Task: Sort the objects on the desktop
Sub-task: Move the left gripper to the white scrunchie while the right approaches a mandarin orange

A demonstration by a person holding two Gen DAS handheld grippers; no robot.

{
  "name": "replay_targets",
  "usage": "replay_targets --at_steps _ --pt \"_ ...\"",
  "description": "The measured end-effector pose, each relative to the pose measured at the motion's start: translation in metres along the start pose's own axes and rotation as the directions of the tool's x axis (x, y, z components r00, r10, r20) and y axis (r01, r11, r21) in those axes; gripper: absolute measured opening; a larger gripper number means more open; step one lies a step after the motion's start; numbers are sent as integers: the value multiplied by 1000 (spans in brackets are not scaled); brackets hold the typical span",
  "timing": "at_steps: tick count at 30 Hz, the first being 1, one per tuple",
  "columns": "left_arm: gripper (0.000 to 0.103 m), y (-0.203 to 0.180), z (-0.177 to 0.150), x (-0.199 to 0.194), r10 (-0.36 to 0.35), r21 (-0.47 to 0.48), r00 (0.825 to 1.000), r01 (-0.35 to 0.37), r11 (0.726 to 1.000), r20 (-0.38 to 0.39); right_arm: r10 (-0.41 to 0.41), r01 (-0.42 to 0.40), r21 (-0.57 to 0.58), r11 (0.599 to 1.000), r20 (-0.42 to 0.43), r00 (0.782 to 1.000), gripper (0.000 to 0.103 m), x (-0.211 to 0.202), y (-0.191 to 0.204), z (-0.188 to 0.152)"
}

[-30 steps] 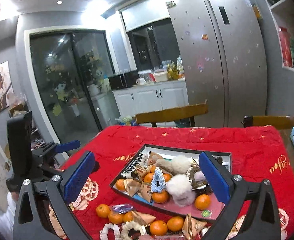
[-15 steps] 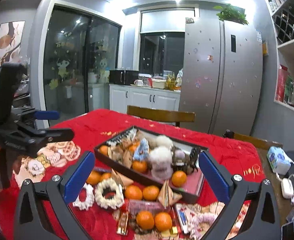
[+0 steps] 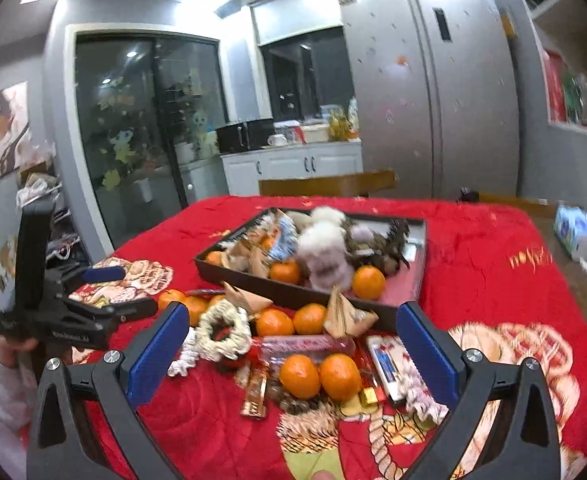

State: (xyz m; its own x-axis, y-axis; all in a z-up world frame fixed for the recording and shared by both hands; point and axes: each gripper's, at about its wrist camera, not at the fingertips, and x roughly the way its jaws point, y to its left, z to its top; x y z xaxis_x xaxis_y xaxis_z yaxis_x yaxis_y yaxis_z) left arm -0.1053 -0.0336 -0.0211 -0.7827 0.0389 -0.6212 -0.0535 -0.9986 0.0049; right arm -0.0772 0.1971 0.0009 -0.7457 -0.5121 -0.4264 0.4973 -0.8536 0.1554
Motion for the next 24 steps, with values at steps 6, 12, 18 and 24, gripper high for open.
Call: replay_targets --at_steps 6,12,18,24 --pt "103 0 -10 24 4 18 997 -3 1000 -72 -41 41 6 999 -67 997 94 16 -10 -6" --pt "103 5 -18 40 6 0 991 -6 1000 -132 -61 63 6 998 -179 982 69 39 -17 -20" --pt "103 5 -25 55 22 -5 981 -24 1000 -192 -51 61 38 997 -224 973 41 46 -24 -26" --pt "103 13 -28 65 -2 -55 971 -12 998 -238 -15 36 79 996 -245 969 35 48 -29 -27"
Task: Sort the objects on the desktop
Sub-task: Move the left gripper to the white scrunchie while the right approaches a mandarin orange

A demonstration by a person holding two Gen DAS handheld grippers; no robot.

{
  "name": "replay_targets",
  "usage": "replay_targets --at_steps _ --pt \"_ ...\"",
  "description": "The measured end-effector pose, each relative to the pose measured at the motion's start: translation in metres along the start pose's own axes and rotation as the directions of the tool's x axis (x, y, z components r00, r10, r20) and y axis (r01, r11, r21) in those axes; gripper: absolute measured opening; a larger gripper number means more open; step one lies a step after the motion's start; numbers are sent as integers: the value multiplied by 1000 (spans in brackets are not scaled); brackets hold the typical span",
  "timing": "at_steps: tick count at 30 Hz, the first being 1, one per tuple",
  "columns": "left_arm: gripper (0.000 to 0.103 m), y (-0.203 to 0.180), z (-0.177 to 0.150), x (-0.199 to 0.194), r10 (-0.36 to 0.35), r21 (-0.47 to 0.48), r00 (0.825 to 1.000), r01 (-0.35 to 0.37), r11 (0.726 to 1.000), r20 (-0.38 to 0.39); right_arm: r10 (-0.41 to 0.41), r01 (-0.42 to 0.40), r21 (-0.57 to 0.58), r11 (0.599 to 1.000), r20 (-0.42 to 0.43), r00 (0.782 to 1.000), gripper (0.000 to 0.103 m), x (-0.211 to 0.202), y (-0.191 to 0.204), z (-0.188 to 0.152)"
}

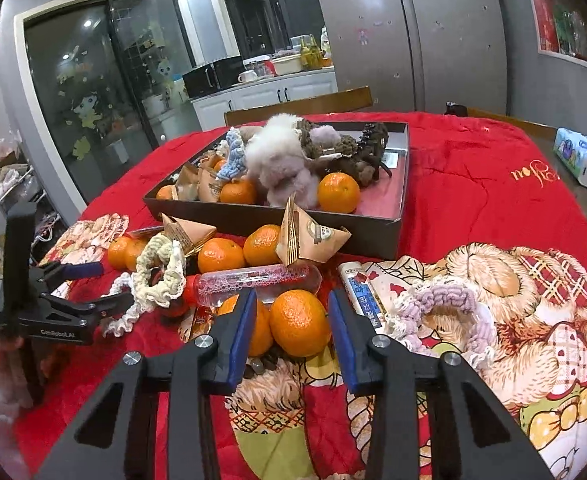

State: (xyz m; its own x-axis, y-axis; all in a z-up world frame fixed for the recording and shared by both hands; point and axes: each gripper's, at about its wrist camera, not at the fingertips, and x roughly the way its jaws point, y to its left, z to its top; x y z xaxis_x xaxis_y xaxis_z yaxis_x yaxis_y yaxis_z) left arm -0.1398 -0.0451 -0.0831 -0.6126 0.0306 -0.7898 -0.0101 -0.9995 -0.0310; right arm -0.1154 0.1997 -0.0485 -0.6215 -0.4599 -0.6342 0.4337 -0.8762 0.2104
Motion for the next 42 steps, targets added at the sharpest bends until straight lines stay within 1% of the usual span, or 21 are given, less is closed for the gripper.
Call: replay_targets --at_steps 2,5,7,10,16,23,25,27,29,33,37,40,41,42 --pt "103 3 -1 -1 -7 -21 1000 7 1000 -7 11 -11 8 1000 -7 1000 35 1 -1 0" --pt "103 -2 -2 2 39 -2 999 -39 999 -20 46 -45 47 998 -18 999 36 3 -6 0" --pt "103 -4 -3 1 51 3 999 -50 999 -18 61 -59 66 996 -23 998 36 3 -9 0" --pt "103 -4 -4 1 45 -3 999 -45 999 -22 43 -43 40 998 -22 999 36 3 -4 -1" --pt "103 -5 -7 -1 32 -4 999 -32 999 -26 50 -49 24 999 -23 998 42 4 0 -2" --pt "103 -3 -9 -2 18 -13 999 -19 1000 -28 31 -28 76 997 -34 999 42 3 -3 -3" --pt "103 -2 -10 -4 7 -10 1000 -7 1000 -26 19 -15 88 996 -41 999 40 2 -7 -2" --pt "103 0 -15 -7 -2 -9 1000 2 1000 -21 -25 32 96 995 -68 997 40 3 -10 -3" --pt "103 -3 -13 -6 -3 -10 1000 2 1000 -21 -14 23 102 995 -88 996 41 7 -12 -5" --pt "103 -6 -14 -6 11 -2 1000 -11 1000 -25 -62 66 53 996 -66 996 41 5 -3 -7" --pt "103 -8 -13 -7 19 -4 999 -19 1000 -29 -42 44 48 998 -62 997 40 7 -1 -9" --pt "103 -9 -14 -9 16 -4 999 -16 1000 -29 -41 45 53 998 -65 997 40 9 -1 -10" --pt "102 -10 -14 -9 14 -5 1000 -14 1000 -26 -47 50 49 998 -65 997 40 8 1 -10" --pt "97 -10 -14 -7 12 -5 1000 -12 1000 -23 -54 57 43 997 -65 996 40 8 2 -10"
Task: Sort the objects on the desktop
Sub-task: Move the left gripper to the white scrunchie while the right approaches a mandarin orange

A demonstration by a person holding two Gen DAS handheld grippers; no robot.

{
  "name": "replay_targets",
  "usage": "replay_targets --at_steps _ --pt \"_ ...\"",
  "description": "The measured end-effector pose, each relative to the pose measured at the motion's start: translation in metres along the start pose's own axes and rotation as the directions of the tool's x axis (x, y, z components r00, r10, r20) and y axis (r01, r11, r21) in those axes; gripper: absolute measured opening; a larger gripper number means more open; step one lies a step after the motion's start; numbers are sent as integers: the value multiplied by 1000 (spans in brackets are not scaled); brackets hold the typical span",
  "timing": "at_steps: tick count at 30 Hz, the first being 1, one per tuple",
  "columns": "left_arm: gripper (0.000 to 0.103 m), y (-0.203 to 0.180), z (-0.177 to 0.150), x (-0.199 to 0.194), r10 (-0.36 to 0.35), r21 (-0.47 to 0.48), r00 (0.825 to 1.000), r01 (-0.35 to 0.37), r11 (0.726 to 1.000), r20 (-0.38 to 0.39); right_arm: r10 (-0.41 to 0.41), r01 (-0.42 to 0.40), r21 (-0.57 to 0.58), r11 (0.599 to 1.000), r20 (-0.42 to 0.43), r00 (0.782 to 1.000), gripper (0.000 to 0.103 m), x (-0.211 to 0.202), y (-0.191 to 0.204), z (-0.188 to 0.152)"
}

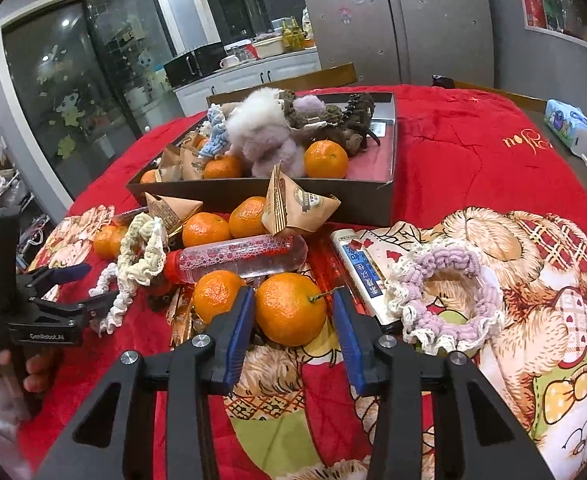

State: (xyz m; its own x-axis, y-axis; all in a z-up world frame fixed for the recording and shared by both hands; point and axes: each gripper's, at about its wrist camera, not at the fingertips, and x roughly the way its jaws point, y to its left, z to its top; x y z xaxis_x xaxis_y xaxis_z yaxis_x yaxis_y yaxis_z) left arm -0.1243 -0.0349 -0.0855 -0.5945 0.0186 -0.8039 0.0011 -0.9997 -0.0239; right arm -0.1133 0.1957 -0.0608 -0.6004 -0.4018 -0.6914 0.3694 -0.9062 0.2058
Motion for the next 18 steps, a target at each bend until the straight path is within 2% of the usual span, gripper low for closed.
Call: replay_targets --at_steps 1,4,6,9,13,18 --pt "94 -1 0 -2 1 5 1000 -1 1000 11 -1 1 -3 1000 -4 1000 40 1 1 0" --pt "72 -5 -3 -9 -6 20 999 5 1000 36 1 -2 -13 1000 -19 1000 40 3 3 -1" --pt "46 -8 -5 -14 -18 27 999 16 1000 48 -2 2 -17 1000 -33 999 38 4 5 -2" --pt "25 -12 -7 -16 -38 42 998 35 998 52 -5 5 -6 1000 -33 999 37 4 5 -3" --pt "17 -14 -10 -19 -41 42 998 39 998 57 9 -8 16 1000 -31 999 37 4 2 -3" --pt "13 -7 -8 -18 -61 12 997 60 998 56 6 -6 18 1000 -26 1000 36 3 2 -3"
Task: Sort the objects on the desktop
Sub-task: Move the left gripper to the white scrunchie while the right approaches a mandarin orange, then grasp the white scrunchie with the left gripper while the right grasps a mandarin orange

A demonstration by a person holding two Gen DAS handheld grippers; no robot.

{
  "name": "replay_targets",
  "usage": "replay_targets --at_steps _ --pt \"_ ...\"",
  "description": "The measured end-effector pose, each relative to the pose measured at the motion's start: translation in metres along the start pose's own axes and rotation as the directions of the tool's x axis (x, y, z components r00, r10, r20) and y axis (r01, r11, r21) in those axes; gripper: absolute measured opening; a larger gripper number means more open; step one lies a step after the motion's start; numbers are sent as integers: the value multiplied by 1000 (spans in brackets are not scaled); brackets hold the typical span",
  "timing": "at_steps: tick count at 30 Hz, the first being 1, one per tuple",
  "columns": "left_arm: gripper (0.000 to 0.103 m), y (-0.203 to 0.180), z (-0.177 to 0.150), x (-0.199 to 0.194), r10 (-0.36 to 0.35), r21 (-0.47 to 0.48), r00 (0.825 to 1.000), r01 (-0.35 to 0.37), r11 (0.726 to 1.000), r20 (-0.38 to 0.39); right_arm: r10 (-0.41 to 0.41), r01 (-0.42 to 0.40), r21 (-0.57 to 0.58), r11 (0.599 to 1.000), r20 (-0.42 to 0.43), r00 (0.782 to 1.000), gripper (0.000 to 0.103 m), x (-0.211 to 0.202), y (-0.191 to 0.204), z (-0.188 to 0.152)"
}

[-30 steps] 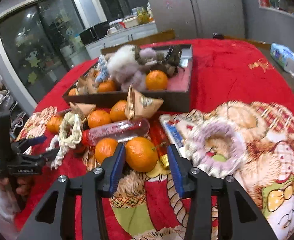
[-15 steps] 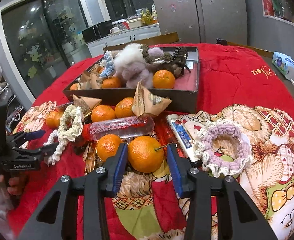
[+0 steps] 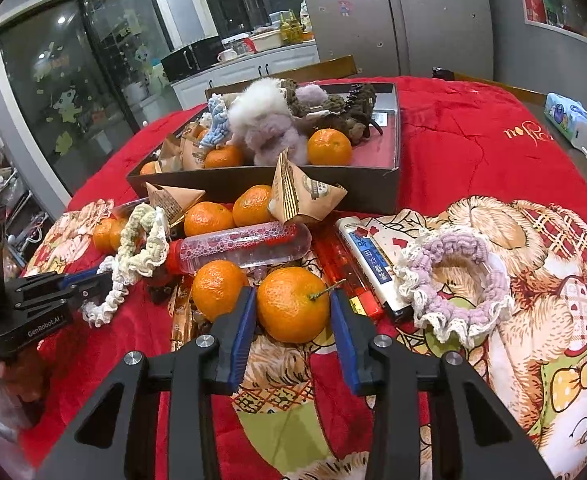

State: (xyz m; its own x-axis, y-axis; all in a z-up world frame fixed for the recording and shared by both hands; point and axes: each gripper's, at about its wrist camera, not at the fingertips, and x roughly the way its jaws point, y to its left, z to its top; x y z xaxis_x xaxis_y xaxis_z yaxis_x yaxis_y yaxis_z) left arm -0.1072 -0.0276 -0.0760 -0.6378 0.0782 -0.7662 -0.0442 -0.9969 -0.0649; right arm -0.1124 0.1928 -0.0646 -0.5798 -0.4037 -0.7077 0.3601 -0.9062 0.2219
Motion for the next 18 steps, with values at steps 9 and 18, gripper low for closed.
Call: replay_targets --at_steps 9,18 --pt "11 0 0 -4 0 -6 1000 0 1000 11 6 -7 11 1000 20 1000 35 -5 -1 1" --pt "11 -4 -2 -13 32 10 999 -32 999 39 0 -1 9 1000 58 998 35 -13 0 2"
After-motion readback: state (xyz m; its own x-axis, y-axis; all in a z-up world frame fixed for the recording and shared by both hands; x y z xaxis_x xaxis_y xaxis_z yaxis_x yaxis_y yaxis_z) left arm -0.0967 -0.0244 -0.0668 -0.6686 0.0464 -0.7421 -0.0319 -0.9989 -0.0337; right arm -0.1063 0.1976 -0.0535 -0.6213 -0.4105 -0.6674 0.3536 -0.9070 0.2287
